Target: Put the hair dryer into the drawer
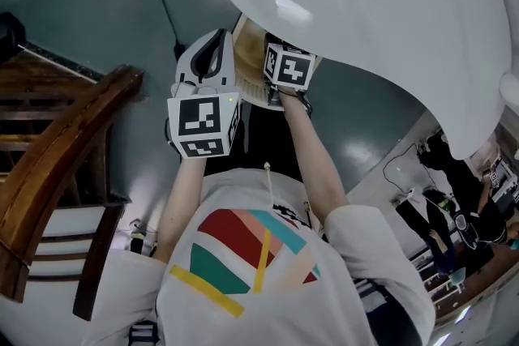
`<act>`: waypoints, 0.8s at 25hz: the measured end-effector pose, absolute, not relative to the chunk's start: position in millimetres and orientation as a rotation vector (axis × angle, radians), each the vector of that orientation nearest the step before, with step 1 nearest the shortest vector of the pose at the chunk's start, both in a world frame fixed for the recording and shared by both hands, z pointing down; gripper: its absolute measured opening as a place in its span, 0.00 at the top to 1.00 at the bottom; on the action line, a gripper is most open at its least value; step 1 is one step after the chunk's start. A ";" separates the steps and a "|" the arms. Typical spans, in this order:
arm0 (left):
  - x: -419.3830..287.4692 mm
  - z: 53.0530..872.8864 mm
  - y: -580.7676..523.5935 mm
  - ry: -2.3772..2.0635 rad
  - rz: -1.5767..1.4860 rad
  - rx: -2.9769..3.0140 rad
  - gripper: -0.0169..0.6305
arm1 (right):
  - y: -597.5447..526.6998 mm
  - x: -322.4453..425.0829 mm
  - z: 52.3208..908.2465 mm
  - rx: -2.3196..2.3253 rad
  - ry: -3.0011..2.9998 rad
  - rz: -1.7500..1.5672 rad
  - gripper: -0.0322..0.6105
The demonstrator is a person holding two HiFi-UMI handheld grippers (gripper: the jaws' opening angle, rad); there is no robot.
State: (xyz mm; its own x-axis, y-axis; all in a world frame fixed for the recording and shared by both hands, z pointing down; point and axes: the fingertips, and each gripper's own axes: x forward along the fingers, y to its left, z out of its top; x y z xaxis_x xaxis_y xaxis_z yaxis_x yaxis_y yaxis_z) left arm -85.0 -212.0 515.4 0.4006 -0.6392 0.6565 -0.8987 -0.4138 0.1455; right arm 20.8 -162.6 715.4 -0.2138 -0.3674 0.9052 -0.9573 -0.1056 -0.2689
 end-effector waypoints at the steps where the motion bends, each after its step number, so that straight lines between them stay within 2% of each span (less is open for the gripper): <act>1: -84.6 515.1 -212.4 -1.312 0.706 2.179 0.94 | -162.6 21.6 717.0 1.474 -1.587 1.319 0.68; 20: -78.0 516.8 -187.2 -1.307 0.700 2.193 0.94 | -159.1 20.4 728.6 1.463 -1.553 1.359 0.67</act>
State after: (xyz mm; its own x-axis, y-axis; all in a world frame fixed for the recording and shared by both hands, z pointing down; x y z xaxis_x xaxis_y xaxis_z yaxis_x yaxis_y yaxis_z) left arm -78.0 -187.2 516.8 0.4104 -0.6438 0.6458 -0.8945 -0.4221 0.1476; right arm 20.4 -159.1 728.6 -0.2106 -0.3372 0.9176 -0.9542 -0.1332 -0.2680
